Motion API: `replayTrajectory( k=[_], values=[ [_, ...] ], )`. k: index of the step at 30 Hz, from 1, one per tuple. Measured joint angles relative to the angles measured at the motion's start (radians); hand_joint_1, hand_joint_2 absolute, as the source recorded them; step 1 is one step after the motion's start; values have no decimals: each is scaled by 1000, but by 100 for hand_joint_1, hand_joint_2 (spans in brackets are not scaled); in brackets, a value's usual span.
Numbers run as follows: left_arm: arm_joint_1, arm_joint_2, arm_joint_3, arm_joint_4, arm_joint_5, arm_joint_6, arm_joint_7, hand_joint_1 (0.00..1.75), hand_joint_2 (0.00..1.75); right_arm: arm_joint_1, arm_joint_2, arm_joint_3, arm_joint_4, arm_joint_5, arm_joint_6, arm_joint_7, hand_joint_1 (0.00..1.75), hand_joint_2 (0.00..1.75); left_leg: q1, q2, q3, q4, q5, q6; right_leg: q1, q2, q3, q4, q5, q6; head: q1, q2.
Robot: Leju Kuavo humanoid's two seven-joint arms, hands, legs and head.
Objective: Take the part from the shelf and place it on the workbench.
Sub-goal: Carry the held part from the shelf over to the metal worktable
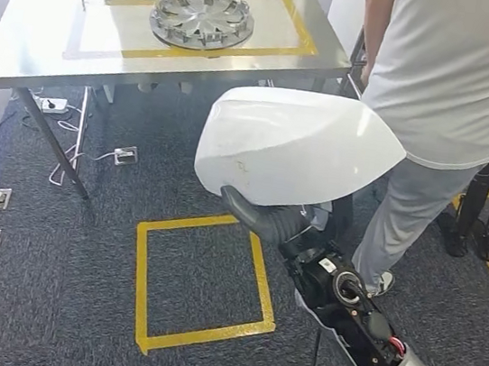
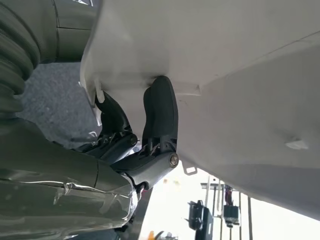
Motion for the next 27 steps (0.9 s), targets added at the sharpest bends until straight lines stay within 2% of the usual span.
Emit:
replayTrajectory(
  k=[2, 3, 4, 5, 6, 8, 9, 10, 13, 14, 15, 16, 18, 19, 20, 21, 22, 23, 24, 25, 27],
  values=[
    [-1, -1, 0, 0, 0, 0, 0, 0, 175, 2, 0, 0, -1, 0, 0, 0, 175, 175, -1, 1, 18, 0, -17, 6, 0, -5, -81, 136, -56, 5, 3, 0],
    [-1, -2, 0, 0, 0, 0, 0, 0, 175, 3, 0, 1, -1, 0, 0, 0, 175, 175, -1, 0, 27, 0, -26, 7, 0, -5, -119, 186, -89, 8, 4, 0],
    [0, -3, 0, 0, 0, 0, 0, 0, 175, 4, 0, 1, -1, 0, 0, 1, 175, 175, -2, 0, 38, 0, -35, 8, 0, -5, -143, 205, -109, 9, 6, 0],
    [0, -4, 0, 0, 0, 0, 0, 0, 175, 5, 0, 1, -1, 0, 0, 1, 175, 175, -3, -2, 51, 0, -45, 8, 1, -5, -153, 188, -104, 8, 7, 0],
    [1, -4, 0, 0, 0, 0, 0, 0, 175, 6, 0, 0, -1, 0, -1, 1, 175, 175, -5, -3, 67, 0, -55, 8, 1, -5, -149, 141, -71, 4, 10, 0],
    [1, -6, 0, 0, 0, 0, 0, 0, 175, 6, 0, 0, -1, 0, -1, 1, 175, 175, -8, -4, 94, 1, -76, 4, 6, -5, -129, 9, 50, -9, 12, 0],
    [0, -7, 0, 0, 0, 0, 0, 0, 175, 7, 0, 0, 0, 0, -2, 1, 175, 175, -9, -5, 102, 2, -85, 0, 8, -5, -122, -40, 93, -16, 13, 0],
    [0, -8, 0, 0, 0, 0, 0, 0, 175, 7, 0, 0, -1, 0, -2, 1, 175, 175, -11, -6, 108, 3, -91, -5, 11, -6, -118, -68, 121, -22, 13, 0],
    [-1, -9, 0, 0, 0, 0, 0, 0, 175, 6, 0, 0, -3, 0, -2, 1, 175, 175, -12, -7, 113, 20, -101, -21, 9, -8, -98, -85, 131, -38, 16, 0],
    [-1, -9, 0, 0, 0, 0, 0, 0, 175, 5, 0, 0, -3, 0, -2, 1, 175, 175, -11, -6, 106, 41, -112, -26, 6, -8, -90, -90, 132, -42, 16, 0],
    [-2, -9, 0, 0, 0, 0, 0, 0, 175, 4, 0, 0, -3, 0, -1, 1, 175, 175, -9, -5, 86, 81, -134, -31, 4, -8, -82, -93, 131, -46, 14, 0],
    [-3, -8, 0, 0, 0, 0, 0, 0, 175, 3, 0, 0, -3, 0, -1, 1, 175, 175, -6, -3, 54, 140, -163, -36, 3, -8, -78, -94, 130, -48, 12, 0],
    [-3, -8, 0, 0, 0, 0, 0, 0, 175, 3, 0, 1, -3, 0, 0, 1, 175, 175, 1, -2, -28, 269, -210, -47, 3, -8, -74, -94, 123, -49, 9, 0],
    [-1, -8, 0, 0, 0, 0, 0, 0, 175, 3, 0, 1, -2, 0, 0, 1, 175, 175, 4, -1, -55, 298, -212, -51, 2, -7, -70, -94, 119, -49, 9, 0],
    [0, -8, 0, 0, 0, 0, 0, 0, 175, 3, 0, 1, -2, 0, 0, 1, 175, 175, 7, -1, -63, 288, -192, -53, 1, -7, -65, -94, 114, -47, 9, 0],
    [1, -8, 0, 0, -1, 0, 0, 0, 175, 4, 0, 1, -2, 0, 0, 1, 175, 175, 10, 0, -50, 240, -155, -55, 0, -7, -59, -94, 110, -45, 9, 0],
    [1, -8, 0, 0, -1, 0, 0, 0, 175, 4, 0, 1, -2, 0, 0, 1, 175, 175, 13, 1, -23, 165, -107, -57, -1, -6, -53, -94, 105, -41, 9, 0],
    [0, -8, 0, 0, -2, 0, 0, 0, 175, 4, 0, 1, -2, 0, 0, 1, 175, 175, 13, 2, 3, 93, -73, -57, -1, -6, -47, -94, 100, -37, 7, 0],
    [-2, -8, -1, 0, -2, 0, 0, 0, 175, 4, 0, 1, -2, 0, 0, 1, 175, 175, 12, 3, 22, 41, -55, -53, -1, -5, -45, -94, 96, -31, 6, 0],
    [-2, -9, -1, 0, -3, 0, 1, 0, 175, 3, 0, 1, -2, 0, 0, 1, 175, 175, 9, 4, 32, 13, -46, -46, -1, -5, -44, -95, 92, -25, 4, 0],
    [-3, -9, -1, 0, -4, 0, 2, 0, 175, 4, 0, 1, -2, 0, -1, 1, 175, 175, 5, 3, 35, 8, -47, -29, 0, -4, -42, -98, 84, -11, 3, 0]
  ],
)
